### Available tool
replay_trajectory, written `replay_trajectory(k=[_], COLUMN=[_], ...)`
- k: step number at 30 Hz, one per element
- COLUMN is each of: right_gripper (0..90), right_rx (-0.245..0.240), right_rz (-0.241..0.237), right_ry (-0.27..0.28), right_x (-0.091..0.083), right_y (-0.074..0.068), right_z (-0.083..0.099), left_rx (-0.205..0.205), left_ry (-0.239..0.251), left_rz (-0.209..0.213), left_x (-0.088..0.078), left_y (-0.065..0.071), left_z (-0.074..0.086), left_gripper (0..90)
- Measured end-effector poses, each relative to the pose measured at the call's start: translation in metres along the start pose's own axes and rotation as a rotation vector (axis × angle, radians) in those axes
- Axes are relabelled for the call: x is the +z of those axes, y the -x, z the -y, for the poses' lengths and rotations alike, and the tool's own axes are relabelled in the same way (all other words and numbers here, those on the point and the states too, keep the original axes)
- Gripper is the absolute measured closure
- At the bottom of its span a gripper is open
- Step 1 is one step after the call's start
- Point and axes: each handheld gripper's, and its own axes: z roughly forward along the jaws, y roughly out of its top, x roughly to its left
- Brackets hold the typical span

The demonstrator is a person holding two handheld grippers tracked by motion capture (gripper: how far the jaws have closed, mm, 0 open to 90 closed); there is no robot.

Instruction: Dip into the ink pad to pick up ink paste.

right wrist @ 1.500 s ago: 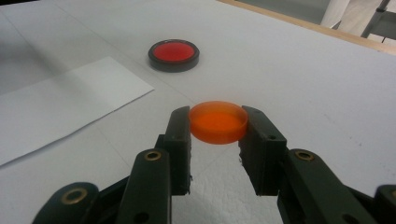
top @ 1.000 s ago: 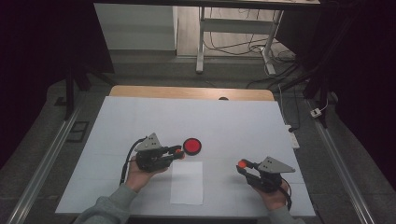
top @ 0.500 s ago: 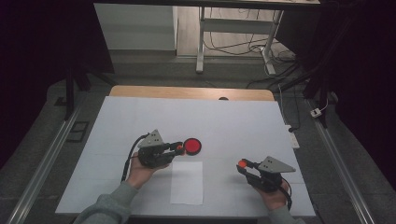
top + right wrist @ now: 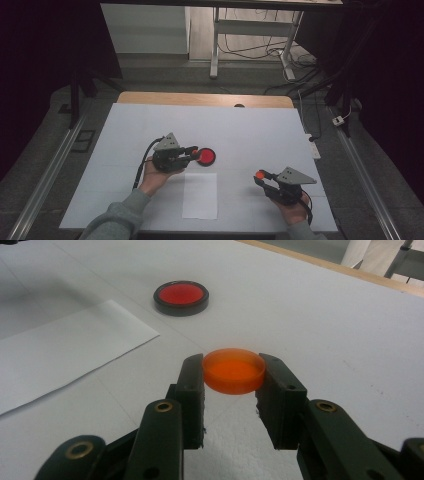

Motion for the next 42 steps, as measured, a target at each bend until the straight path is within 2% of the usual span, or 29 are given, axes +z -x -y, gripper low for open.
replay_trajectory(k=[15,27,42], right_gripper=[64.2,64.2,64.2], right_rx=[0.005,0.006,0.004], right_rz=[0.008,0.002,-0.001], right_ry=[-0.004,0.0,-0.006], right_x=[0.001,0.002,0.002], right_y=[0.001,0.001,0.001], right_z=[0.0,0.0,0.001], left_rx=[0.01,-0.024,0.003], left_ry=[-0.047,-0.075,-0.128], left_rz=[-0.002,-0.003,-0.019], left_x=[0.026,0.044,0.06], left_y=[-0.012,-0.03,-0.03], left_z=[-0.003,0.0,0.003], left_gripper=[72.3,72.2,72.3])
